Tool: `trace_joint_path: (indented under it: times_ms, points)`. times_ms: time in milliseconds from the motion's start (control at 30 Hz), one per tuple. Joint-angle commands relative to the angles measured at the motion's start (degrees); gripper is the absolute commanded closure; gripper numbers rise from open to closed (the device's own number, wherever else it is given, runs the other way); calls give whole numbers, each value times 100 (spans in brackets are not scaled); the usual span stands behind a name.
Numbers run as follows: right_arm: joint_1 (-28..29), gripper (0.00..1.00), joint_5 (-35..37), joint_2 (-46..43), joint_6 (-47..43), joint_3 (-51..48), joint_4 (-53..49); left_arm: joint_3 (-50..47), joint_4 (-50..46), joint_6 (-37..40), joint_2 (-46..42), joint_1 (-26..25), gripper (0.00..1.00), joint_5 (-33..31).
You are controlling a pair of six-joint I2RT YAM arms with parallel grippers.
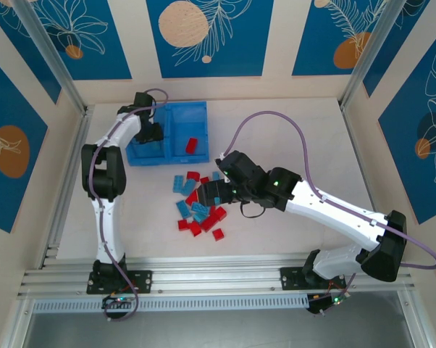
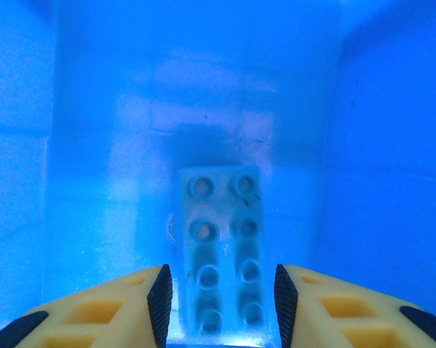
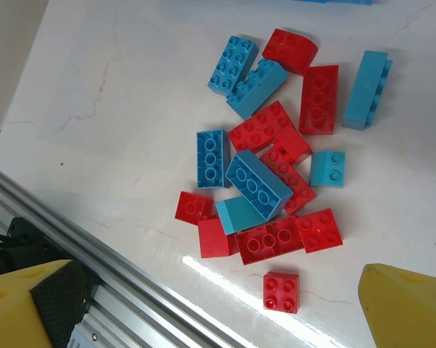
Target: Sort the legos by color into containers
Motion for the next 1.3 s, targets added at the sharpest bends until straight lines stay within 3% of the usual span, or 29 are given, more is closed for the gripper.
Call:
trace_joint_path:
  times_ms: [0,233,367,500,667,800,967,1167,1267]
  points:
    - [40,1,200,-130,111,-27,-93,56,-84,-17,-792,57,56,68]
    - [10,1,542,204,-11,16,-33,-1226,220,-142,-2961,-98,56,465]
    - [-102,1,633,670,-80,122,-5,-2447,499,-46,-4661,-692,57,561]
    - [-217,8,803,1197,134,246,-198,-3179,329,476,-5902,-1428,56,505]
    - [-223,8,324,1399,-91,-442,425,-3810,-235,1509,-6956,-1685,42,1615]
    - [-294,8,176,1594,-626,-797,726,-4458,-320,2089,-7435,-1695,21,2031]
    - [-327,20,-205,1850,-1016,-853,925,-5052,167,2233,-7610,-1703,0,2560]
    - [-450,38,60,2368,-758,-621,559,-5133,353,2250,-7414,-1706,0,2508]
    - [-529,43,-41,2450,-708,-714,612,-5259,429,2233,-7398,-1703,0,2600]
